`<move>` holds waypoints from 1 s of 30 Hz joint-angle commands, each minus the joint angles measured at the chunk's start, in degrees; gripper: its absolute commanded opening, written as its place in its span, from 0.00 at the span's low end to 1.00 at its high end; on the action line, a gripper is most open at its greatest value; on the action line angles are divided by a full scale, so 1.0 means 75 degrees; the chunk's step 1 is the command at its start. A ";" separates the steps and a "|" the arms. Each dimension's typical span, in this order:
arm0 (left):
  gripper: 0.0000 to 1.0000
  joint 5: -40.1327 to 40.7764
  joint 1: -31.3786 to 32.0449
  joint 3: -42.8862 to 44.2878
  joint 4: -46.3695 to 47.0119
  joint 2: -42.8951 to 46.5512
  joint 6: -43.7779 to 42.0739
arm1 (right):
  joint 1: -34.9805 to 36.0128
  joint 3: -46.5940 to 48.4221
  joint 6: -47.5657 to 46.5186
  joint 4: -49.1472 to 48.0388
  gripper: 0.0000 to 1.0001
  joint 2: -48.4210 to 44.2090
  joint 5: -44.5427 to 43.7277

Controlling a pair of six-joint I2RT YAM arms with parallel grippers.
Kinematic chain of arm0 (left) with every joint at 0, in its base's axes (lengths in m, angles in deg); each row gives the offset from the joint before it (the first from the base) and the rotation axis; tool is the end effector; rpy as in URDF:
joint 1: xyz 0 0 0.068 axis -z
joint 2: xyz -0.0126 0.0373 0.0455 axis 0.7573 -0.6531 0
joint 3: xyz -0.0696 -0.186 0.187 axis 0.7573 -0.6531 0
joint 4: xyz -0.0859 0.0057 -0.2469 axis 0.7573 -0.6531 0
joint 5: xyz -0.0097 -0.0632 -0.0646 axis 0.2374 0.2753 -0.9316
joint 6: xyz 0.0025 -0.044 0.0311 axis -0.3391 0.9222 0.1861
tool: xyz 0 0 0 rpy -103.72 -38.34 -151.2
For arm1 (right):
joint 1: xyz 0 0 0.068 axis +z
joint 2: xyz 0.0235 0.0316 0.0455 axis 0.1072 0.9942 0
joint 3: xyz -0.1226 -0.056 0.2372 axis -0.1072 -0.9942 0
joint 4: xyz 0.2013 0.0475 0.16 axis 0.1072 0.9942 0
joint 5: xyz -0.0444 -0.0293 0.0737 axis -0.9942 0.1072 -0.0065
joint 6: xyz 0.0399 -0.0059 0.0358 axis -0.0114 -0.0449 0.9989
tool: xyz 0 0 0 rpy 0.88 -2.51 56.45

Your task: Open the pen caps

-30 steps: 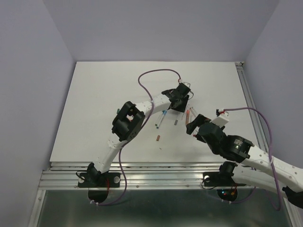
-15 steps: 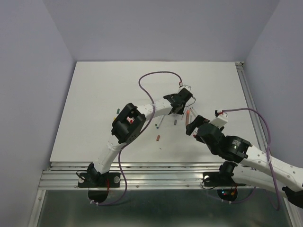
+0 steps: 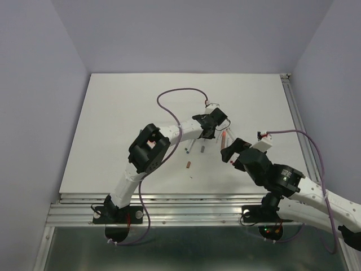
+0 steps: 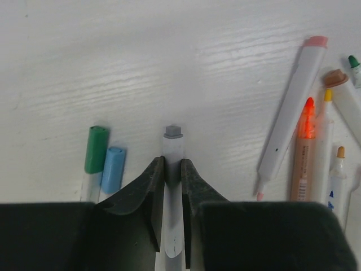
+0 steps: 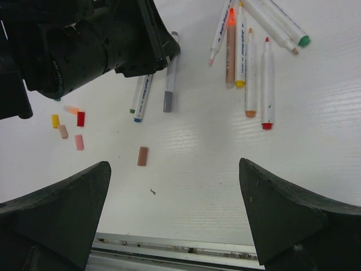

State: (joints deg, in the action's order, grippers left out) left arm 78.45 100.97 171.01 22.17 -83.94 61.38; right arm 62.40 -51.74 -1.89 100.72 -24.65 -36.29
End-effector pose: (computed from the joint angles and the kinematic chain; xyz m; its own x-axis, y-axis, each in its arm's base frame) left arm 0.3189 -0.3856 0.1724 -0.7069 0.1558 -0.6899 0.3036 0.9478 -0.0970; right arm 0.0980 0.1065 0.2726 -0.4876 0.4917 -0.7214 0.1138 0.8551 0.5059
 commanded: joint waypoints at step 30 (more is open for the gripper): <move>0.00 0.2262 0.1257 -0.5245 0.0913 0.7141 0.4856 | 0.0000 0.0371 -0.2121 -0.5050 0.71 0.2575 0.4391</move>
State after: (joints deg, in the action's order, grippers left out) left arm 91.70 109.95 131.91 29.55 -32.73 95.43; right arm 62.40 -52.39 -18.04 67.11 -5.79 -5.21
